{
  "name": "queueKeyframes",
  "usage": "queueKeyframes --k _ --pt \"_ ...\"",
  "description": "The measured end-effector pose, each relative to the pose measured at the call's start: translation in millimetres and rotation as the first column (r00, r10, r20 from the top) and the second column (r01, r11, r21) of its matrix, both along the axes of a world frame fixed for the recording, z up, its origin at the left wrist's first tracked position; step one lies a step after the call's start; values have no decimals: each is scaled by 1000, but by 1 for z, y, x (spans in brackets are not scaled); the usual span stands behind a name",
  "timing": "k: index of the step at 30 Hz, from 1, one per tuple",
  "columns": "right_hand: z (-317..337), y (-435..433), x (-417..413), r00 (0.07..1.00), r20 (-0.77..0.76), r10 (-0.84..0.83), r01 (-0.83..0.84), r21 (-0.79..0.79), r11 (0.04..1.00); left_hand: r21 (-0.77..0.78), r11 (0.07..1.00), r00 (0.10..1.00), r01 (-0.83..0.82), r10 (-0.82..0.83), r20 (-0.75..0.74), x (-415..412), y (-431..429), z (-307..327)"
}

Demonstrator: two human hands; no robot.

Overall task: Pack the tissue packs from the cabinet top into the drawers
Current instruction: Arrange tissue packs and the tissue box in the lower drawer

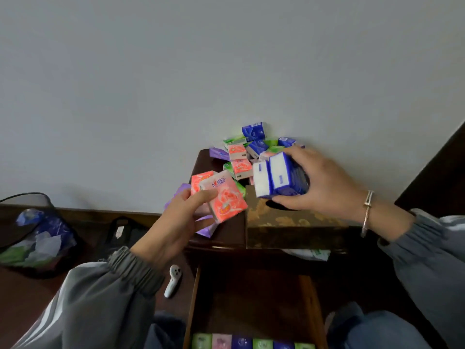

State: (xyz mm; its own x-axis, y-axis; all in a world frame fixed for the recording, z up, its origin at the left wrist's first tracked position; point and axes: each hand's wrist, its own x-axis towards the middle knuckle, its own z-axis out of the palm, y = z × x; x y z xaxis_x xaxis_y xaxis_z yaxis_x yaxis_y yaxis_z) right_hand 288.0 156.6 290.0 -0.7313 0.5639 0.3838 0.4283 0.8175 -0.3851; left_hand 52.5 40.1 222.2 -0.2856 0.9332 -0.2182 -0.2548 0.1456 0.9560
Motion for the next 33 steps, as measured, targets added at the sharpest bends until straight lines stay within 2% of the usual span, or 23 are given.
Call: queueKeyframes --k 4,7,15,21,25,28,31,33 --pt "-31 -69 25 992 90 90 -85 -68 994 -127 988 992 90 -100 -79 50 -53 -15" --pt "-50 -104 39 988 100 116 -93 -208 974 -203 972 991 116 -126 -37 70 -84 -33" --pt "-123 -154 72 998 55 6 23 -513 858 -313 948 994 53 -21 105 90 -137 -108" --pt "-181 -150 76 987 83 -137 159 -606 779 -349 937 989 11 42 143 75 -144 -157" --pt "-216 -135 69 975 143 -172 224 -627 746 -418 907 994 -54 88 63 57 -132 -186" --pt "-241 -123 62 964 166 -206 264 -656 707 -465 872 988 -156 130 -87 43 -117 -211" --pt "-260 -115 60 951 203 -235 309 -680 665 -502 845 967 -184 65 -245 32 -99 -234" --pt "-271 -113 61 942 229 -244 334 -690 642 -527 833 958 -168 12 -286 31 -85 -250"
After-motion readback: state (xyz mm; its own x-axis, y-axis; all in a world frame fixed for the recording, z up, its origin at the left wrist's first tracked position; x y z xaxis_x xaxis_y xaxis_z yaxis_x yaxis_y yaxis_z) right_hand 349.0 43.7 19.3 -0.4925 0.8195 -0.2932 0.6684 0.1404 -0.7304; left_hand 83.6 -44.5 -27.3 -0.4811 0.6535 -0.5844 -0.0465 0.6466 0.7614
